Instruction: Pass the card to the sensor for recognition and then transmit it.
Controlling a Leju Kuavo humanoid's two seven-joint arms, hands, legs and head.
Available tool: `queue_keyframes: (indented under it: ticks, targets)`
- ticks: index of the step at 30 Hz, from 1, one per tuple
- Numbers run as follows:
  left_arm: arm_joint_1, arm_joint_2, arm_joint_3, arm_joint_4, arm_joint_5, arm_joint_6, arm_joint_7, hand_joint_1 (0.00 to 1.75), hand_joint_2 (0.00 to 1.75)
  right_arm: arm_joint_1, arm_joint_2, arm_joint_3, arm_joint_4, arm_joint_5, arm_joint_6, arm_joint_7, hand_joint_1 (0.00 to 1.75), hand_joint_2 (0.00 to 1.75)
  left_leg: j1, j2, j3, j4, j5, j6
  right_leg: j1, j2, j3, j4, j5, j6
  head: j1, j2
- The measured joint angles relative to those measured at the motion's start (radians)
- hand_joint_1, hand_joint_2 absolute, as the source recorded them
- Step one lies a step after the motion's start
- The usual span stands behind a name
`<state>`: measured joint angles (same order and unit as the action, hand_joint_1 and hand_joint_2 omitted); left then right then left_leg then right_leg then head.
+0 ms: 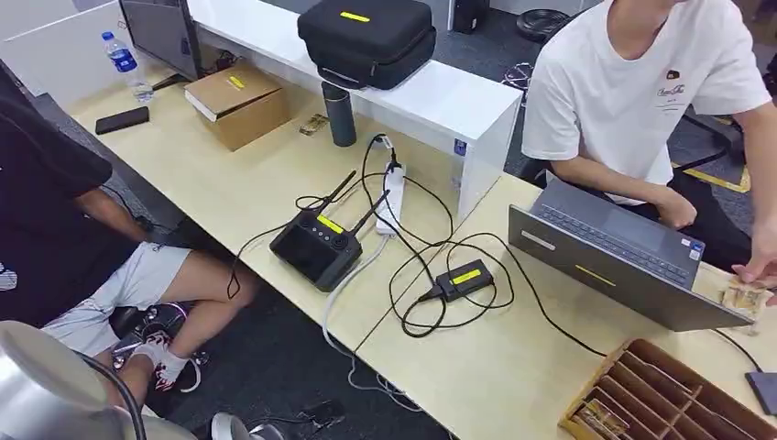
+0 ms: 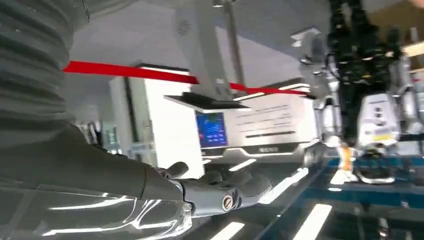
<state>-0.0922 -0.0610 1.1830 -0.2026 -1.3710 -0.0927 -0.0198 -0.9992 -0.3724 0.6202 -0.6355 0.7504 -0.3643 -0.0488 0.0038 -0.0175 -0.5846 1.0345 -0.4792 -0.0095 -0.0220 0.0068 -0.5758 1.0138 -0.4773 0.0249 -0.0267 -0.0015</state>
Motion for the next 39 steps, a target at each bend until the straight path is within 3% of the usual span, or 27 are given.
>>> queue_keyframes:
  ticks: [13,22,27,28,30,31,39]
  targets:
    - [0.001,0.000,0.001,0.000,0.005,0.006,0.009,0.00,1.75,0.047,-0.120,-0.097,0.047,0.003,0.000,-0.015,0.00,1.75,0.000,0.000,0.000,0.000,0.000,0.000,0.000,0.000,0.000,0.000,0.000,0.000,0.000,0.000]
    - [0.000,0.000,0.004,0.000,0.008,0.006,0.010,0.00,1.75,0.085,-0.143,-0.138,0.028,0.013,-0.002,-0.056,0.00,1.75,0.000,0.000,0.000,0.000,0.000,0.000,0.000,0.000,0.000,0.000,0.000,0.000,0.000,0.000]
    - [0.001,-0.001,0.008,0.000,0.019,0.006,0.010,0.00,1.75,0.146,-0.161,-0.166,-0.071,0.002,-0.009,-0.086,0.00,1.75,0.000,0.000,0.000,0.000,0.000,0.000,0.000,0.000,0.000,0.000,0.000,0.000,0.000,0.000]
    - [0.001,-0.001,0.009,0.000,0.022,0.006,0.010,0.00,1.75,0.161,-0.166,-0.172,-0.093,-0.003,-0.012,-0.090,0.00,0.00,0.000,0.000,0.000,0.000,0.000,0.000,0.000,0.000,0.000,0.000,0.000,0.000,0.000,0.000]
    - [0.001,-0.001,0.014,0.000,0.030,0.006,0.010,0.00,1.75,0.205,-0.181,-0.190,-0.160,-0.015,-0.019,-0.099,0.00,0.00,0.000,0.000,0.000,0.000,0.000,0.000,0.000,0.000,0.000,0.000,0.000,0.000,0.000,0.000]
    - [0.001,-0.001,0.016,0.000,0.033,0.006,0.010,0.00,1.75,0.228,-0.188,-0.201,-0.197,-0.020,-0.021,-0.100,0.00,1.75,0.000,0.000,0.000,0.000,0.000,0.000,0.000,0.000,0.000,0.000,0.000,0.000,0.000,0.000]
    - [0.002,-0.001,0.037,0.000,0.053,0.008,0.010,0.00,1.75,0.432,-0.226,-0.299,-0.491,-0.081,-0.006,-0.109,0.00,1.75,0.000,-0.001,-0.001,-0.001,-0.001,0.000,0.000,0.000,0.000,0.000,-0.001,0.000,0.000,0.000]
